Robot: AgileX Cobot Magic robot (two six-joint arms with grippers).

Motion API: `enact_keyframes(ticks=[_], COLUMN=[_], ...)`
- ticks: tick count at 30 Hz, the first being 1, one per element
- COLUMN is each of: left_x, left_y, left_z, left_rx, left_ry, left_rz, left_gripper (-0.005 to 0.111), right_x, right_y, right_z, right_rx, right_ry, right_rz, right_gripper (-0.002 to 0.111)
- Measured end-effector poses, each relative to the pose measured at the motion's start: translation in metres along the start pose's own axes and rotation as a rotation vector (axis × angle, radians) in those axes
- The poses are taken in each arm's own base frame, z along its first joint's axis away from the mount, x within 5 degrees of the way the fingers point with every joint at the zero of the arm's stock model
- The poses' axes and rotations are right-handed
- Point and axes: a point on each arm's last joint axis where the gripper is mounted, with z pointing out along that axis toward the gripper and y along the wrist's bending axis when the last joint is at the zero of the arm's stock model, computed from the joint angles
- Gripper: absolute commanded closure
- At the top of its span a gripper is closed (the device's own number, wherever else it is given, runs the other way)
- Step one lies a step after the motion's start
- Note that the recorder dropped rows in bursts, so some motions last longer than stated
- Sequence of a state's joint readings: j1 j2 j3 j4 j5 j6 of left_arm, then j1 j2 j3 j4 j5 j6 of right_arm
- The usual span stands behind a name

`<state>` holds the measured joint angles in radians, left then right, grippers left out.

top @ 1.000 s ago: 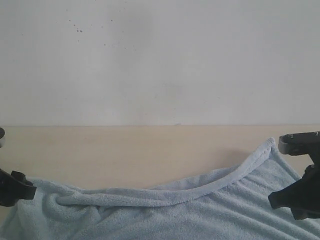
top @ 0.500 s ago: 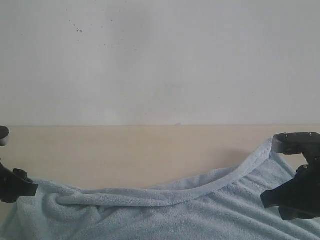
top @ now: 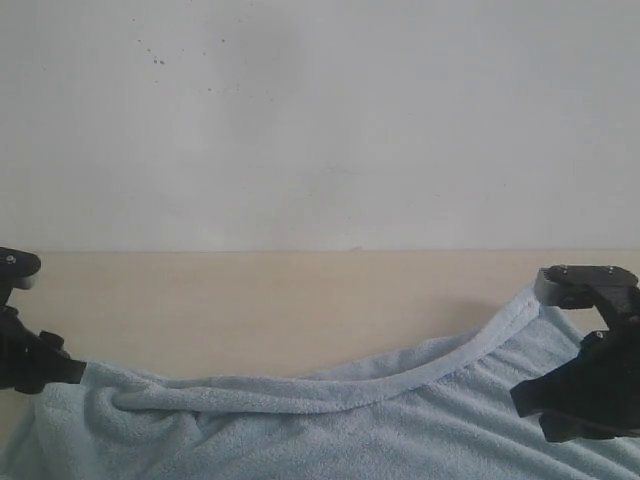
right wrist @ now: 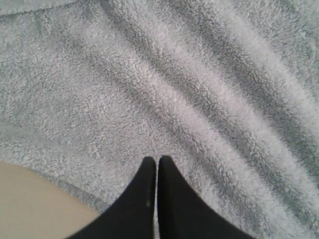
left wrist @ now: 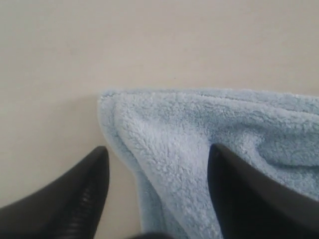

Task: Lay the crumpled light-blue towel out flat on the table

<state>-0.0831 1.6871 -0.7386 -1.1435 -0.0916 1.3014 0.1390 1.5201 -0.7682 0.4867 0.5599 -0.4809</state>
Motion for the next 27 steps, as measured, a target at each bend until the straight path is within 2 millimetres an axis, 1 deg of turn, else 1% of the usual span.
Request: enact_keyframes(ticks=[6, 9, 15, 20, 27], left_x=[-0.023, -0.03, -0.025, -0.022, -0.012], left_y=[0.004, 0.002, -0.003, -0.004, -0.007], left_z=[0.012, 0.025, 0.05, 0.058, 0.069], left_rx=[-0.027, -0.002, 0.03, 0.032, 0.044], left_ry=[-0.049, -0.044, 0.009, 0.027, 0.068], left_rz=[-0.004, -0.004, 0.0, 0.001, 0.004], left_gripper=[0.051, 0.051, 0.051, 0.051, 0.051], right_x=[-0.002, -0.002, -0.002, -0.002, -0.002], right_y=[0.004, 0.004, 0.004, 0.005, 0.005], right_z=[0.0, 0.0, 0.0, 0.0, 0.0], right_rx=[-0.042, -0.048, -0.048, -0.05, -0.052], right_ry=[-0.019, -0.021, -0.024, -0.027, -0.024], right_rz=[-0.006, -0.009, -0.011, -0.009, -0.015], right_gripper=[0.107, 0.107, 0.107, 0.107, 0.107])
